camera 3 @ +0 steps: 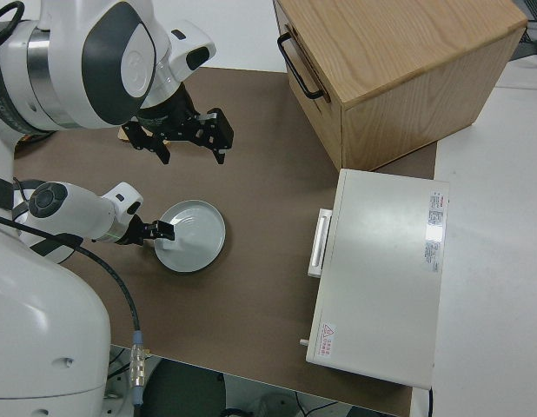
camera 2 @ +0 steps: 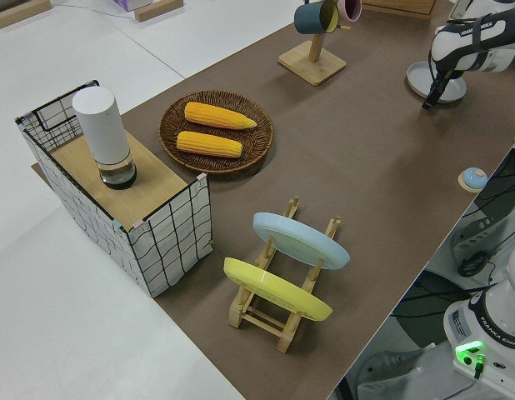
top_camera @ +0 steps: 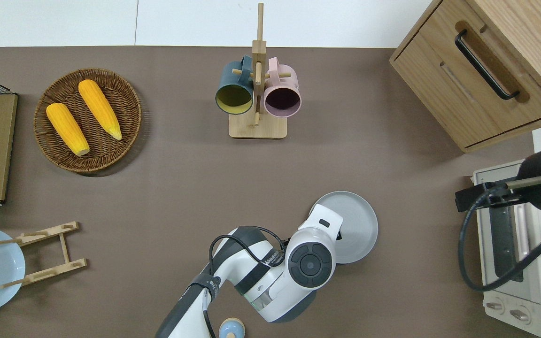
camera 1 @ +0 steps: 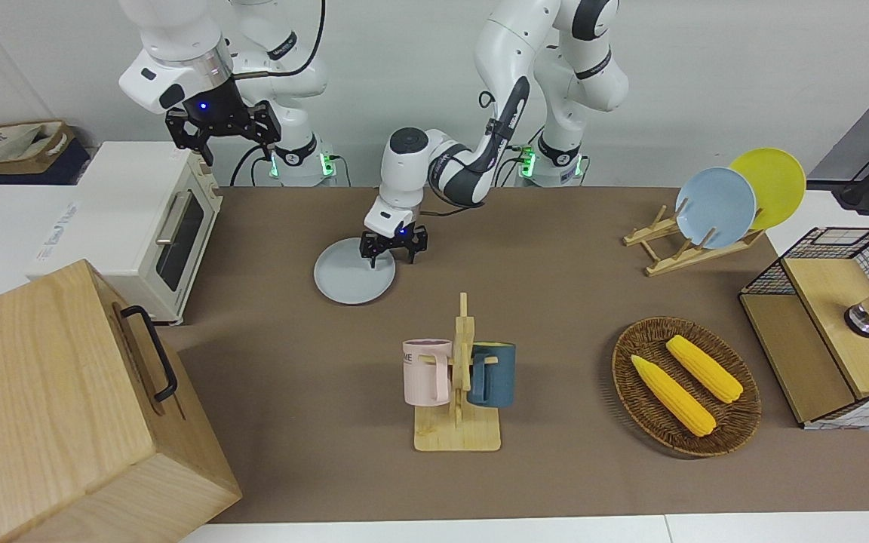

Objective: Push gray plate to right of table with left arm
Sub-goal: 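Push the gray plate a bit farther with the left gripper, then release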

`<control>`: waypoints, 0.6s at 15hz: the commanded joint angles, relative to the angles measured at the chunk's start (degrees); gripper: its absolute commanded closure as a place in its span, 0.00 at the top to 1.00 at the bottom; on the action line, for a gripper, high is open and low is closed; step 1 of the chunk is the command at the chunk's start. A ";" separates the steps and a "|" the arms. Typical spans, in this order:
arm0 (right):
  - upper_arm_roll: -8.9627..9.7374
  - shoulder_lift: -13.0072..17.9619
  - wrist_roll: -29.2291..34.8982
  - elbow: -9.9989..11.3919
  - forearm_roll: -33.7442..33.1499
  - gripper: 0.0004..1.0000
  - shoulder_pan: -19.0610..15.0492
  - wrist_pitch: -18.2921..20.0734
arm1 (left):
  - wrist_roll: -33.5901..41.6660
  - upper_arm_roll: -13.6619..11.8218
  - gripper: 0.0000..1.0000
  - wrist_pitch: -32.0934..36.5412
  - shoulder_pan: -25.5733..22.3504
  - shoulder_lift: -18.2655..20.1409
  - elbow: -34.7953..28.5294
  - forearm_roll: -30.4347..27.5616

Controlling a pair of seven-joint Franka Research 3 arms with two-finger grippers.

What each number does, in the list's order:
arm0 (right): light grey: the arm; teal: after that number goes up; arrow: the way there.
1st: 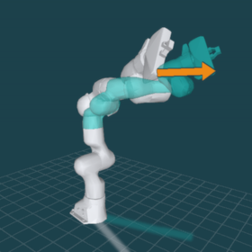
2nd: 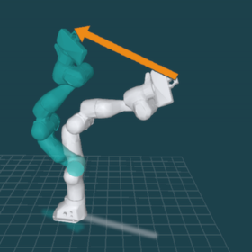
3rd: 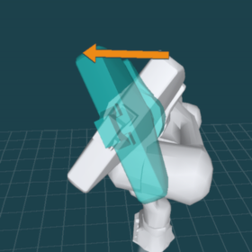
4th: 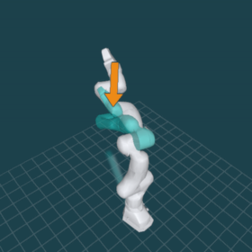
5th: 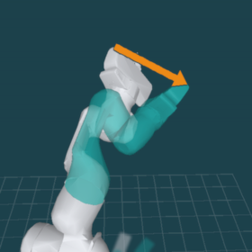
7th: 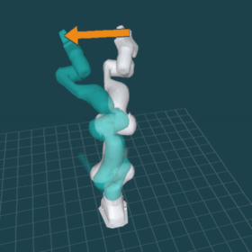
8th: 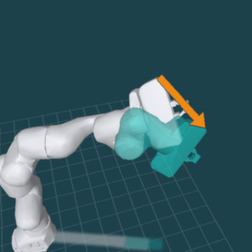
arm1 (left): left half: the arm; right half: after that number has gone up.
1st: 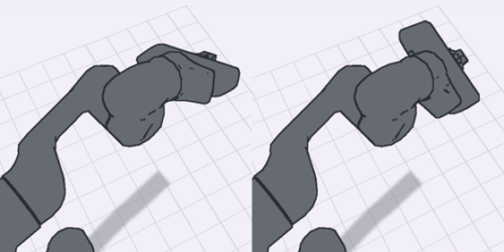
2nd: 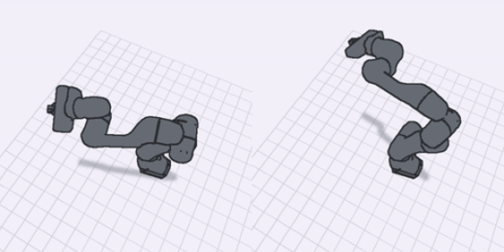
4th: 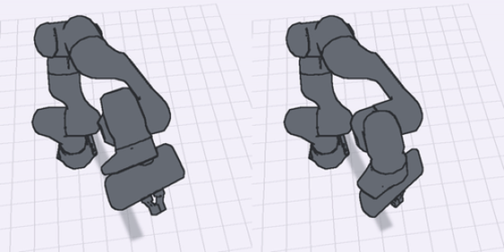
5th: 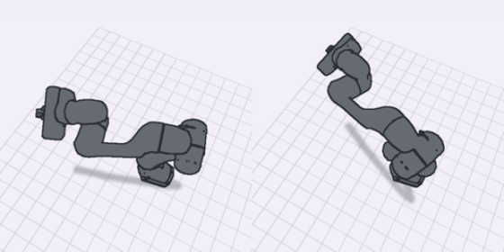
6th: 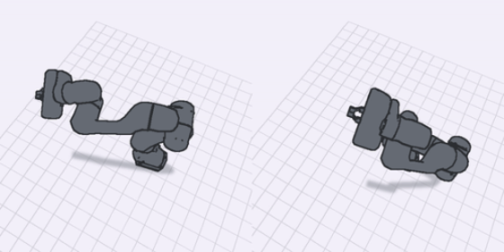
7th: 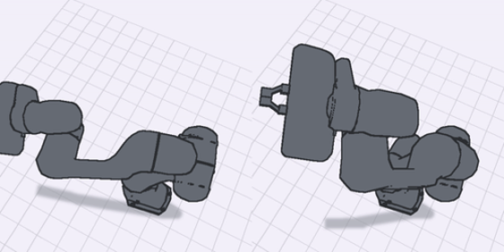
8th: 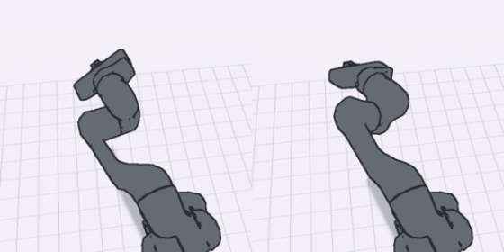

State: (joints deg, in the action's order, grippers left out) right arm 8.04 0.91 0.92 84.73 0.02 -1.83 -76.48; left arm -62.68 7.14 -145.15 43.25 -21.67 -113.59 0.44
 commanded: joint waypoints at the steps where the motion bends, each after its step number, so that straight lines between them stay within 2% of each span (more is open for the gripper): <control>1: 0.92 0.14 0.66 -0.53 0.25 0.98 -1.07 0.89 | -1.22 -0.55 0.99 1.27 0.61 -0.74 1.44 1.23; 5: 0.92 0.14 0.75 -0.53 0.25 0.98 -1.15 0.89 | 0.88 -0.89 0.99 3.46 0.09 0.31 1.44 1.14; 9: 0.92 0.14 0.75 -0.53 0.25 0.98 -1.15 0.89 | 6.06 -1.16 0.99 7.68 -2.10 3.29 1.17 0.79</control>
State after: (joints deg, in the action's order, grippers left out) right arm 8.04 0.91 0.92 84.73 0.02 -1.83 -76.48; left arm -60.08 6.31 -141.68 42.89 -21.12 -112.48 0.70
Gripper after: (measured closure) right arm 0.013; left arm 0.004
